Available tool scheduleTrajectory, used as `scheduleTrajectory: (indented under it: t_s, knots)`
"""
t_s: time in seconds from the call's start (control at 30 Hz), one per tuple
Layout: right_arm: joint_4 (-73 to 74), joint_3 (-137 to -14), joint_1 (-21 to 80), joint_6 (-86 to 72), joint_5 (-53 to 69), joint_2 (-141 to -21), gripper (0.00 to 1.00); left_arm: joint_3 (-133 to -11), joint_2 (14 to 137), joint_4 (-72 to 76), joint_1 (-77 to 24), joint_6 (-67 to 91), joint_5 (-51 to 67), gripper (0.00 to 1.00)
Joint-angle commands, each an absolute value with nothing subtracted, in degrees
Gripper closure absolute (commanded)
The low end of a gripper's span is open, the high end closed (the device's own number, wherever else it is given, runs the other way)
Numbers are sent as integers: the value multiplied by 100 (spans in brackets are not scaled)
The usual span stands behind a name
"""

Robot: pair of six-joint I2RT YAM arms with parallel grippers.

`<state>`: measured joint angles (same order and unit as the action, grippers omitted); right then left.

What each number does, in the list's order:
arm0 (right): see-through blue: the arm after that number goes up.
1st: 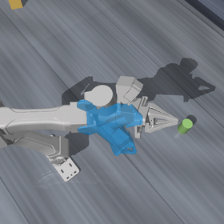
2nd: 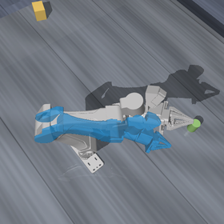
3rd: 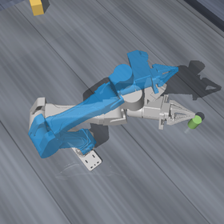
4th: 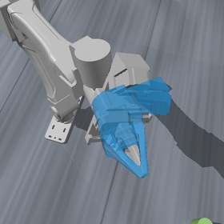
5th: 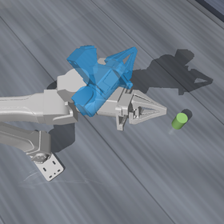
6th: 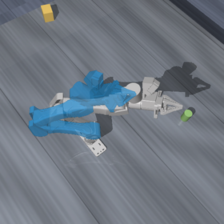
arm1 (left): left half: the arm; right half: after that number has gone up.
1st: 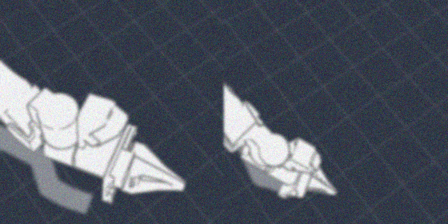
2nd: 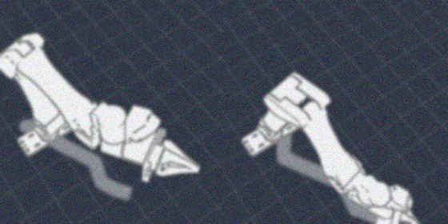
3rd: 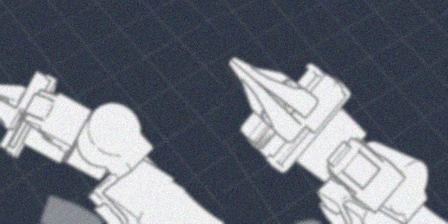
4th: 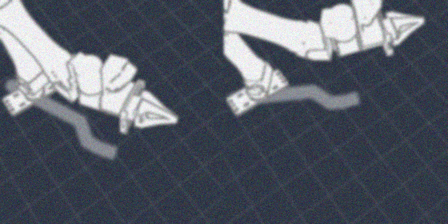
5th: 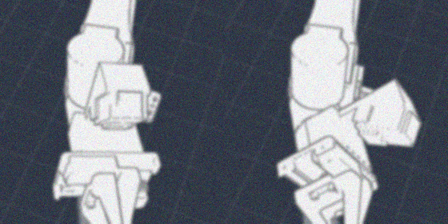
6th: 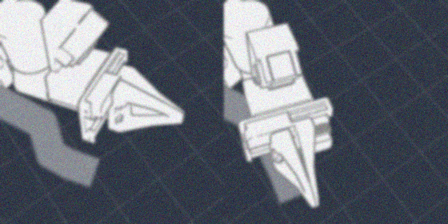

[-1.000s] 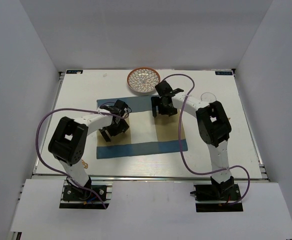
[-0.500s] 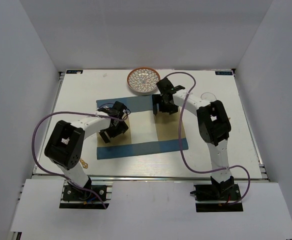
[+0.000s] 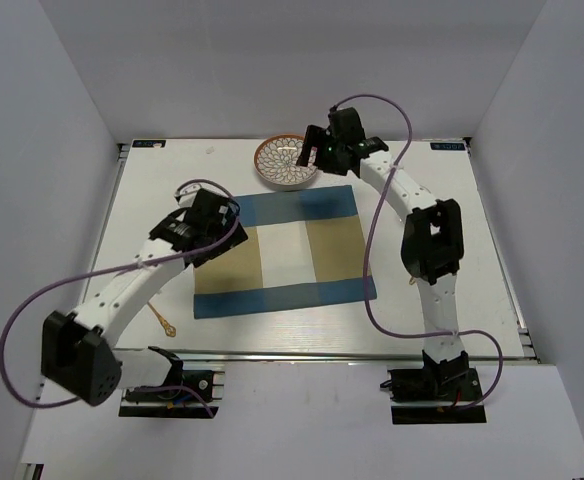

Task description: Set the dinner table for one person

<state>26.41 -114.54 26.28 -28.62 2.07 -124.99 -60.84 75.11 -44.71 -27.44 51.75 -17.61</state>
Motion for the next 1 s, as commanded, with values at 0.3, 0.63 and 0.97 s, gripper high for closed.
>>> scheduleTrajectory:
  t_s: [0.3,0.63,0.97]
  knots:
    - [1627,-13051,1987,-3788,606,-14466,11,-5713,4193,-5211,-2716,2865,-2170,2]
    - [915,-13254,1969,-4191,1239,-15187,56,-5414,3666,-4992,-2716,2997,-2259,2]
    - [818,-13149,1969,-4728,1256,-15135,100,-5282,3076,-4931,-2716,3094,-2355,2]
